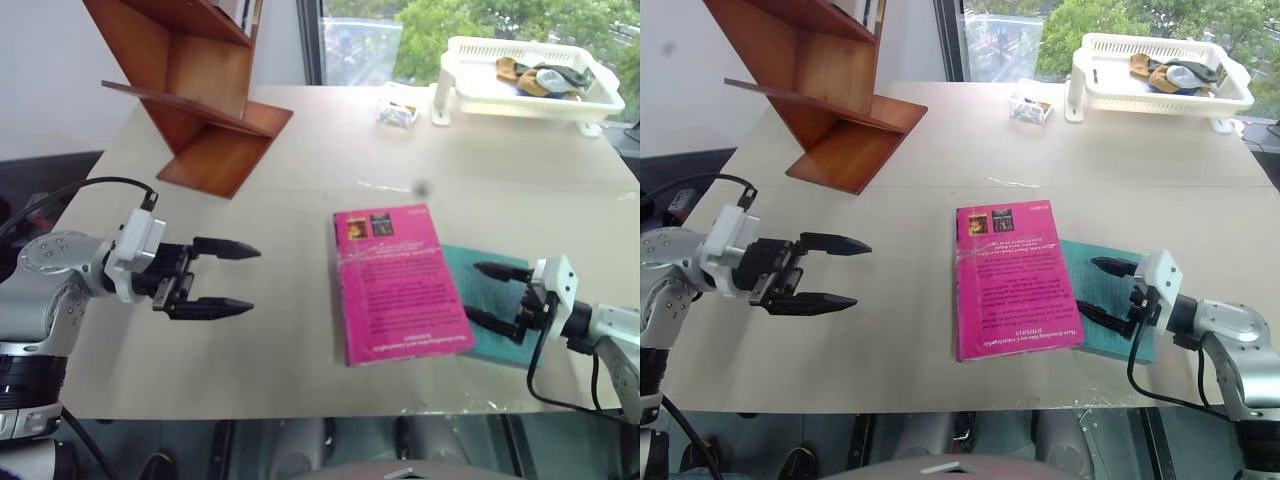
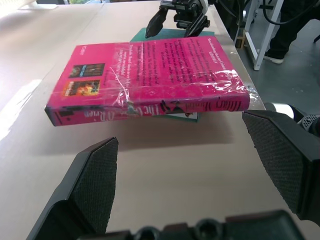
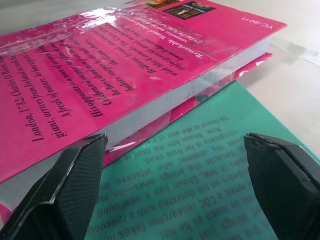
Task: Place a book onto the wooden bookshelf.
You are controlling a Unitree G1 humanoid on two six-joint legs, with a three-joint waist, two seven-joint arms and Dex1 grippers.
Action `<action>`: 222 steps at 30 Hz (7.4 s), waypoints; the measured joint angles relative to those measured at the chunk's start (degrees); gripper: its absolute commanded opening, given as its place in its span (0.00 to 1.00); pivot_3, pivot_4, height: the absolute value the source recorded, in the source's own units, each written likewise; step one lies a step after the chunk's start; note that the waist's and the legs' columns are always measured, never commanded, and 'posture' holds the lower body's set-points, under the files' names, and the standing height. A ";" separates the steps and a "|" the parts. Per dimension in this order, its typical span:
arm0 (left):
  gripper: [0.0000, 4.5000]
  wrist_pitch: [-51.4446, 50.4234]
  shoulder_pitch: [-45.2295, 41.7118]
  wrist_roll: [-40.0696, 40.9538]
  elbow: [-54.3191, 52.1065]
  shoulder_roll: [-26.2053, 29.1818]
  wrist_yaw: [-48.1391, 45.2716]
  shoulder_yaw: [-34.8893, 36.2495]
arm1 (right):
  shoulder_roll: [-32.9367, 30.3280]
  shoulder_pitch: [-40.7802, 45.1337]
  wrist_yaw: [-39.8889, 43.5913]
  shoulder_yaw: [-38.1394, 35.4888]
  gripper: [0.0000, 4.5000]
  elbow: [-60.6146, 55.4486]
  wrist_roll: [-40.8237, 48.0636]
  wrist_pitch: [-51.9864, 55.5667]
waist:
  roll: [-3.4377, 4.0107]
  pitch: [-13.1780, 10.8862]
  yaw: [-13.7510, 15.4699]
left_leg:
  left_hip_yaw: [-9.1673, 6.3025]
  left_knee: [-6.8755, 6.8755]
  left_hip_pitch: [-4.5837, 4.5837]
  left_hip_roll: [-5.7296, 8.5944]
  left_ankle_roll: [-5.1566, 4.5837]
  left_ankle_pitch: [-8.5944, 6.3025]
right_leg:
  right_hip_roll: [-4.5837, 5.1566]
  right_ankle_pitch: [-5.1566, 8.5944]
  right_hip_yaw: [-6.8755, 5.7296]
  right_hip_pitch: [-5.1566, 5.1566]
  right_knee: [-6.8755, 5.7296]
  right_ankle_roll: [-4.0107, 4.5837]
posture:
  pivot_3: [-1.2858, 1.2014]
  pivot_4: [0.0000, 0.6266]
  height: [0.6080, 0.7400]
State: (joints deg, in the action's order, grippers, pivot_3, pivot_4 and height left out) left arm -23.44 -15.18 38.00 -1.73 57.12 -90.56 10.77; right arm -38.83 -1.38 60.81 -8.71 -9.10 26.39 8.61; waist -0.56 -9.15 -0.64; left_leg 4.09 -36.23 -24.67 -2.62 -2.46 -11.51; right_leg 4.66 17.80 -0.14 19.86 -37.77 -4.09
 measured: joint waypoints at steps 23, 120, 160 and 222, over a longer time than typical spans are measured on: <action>1.00 -23.83 -0.12 9.46 -2.66 -18.43 21.43 -4.66 | -13.94 -22.92 10.37 -34.99 1.00 -10.27 19.65 16.04 | -0.12 -0.04 0.68 | -0.10 -0.09 0.03 -0.06 0.00 0.00 | -0.07 0.00 0.00 -0.09 -0.07 -0.01 | 0.52 0.24 1.00; 0.20 -53.74 -7.25 25.50 12.50 -42.24 59.15 8.26 | -10.01 -21.63 10.11 -39.43 1.00 -14.51 25.68 24.99 | -0.18 0.07 1.49 | -0.54 -0.17 -0.12 0.42 -0.06 -0.03 | 0.37 0.09 -0.29 -0.27 0.04 -0.12 | 0.52 0.24 1.00; 0.13 23.61 -42.52 -26.13 8.77 -6.59 23.64 -15.27 | -19.27 -0.93 14.20 -42.66 1.00 4.62 48.36 37.45 | -0.67 -0.58 1.49 | -0.34 -0.01 -0.39 0.40 -0.16 -0.09 | 0.17 0.08 -0.23 -0.04 0.42 -0.15 | 0.52 0.24 1.00; 0.93 57.46 -75.69 -44.60 73.38 -0.02 23.42 -8.93 | -16.22 1.31 15.30 -44.46 1.00 6.55 42.05 36.65 | -0.80 -0.79 0.77 | 0.07 -1.31 -1.88 0.31 -0.01 0.02 | -0.03 0.14 0.05 1.75 -1.20 -0.32 | 0.52 0.24 1.00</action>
State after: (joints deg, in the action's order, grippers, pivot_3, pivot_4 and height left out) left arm 34.01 -90.87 -6.60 71.65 57.10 -67.13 1.84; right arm -55.06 -0.07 76.11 -53.17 -2.54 68.44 45.27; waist -1.36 -9.94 0.14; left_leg 4.16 -37.54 -26.55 -2.31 -2.47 -11.49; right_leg 4.63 17.94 -0.09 21.61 -38.97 -4.41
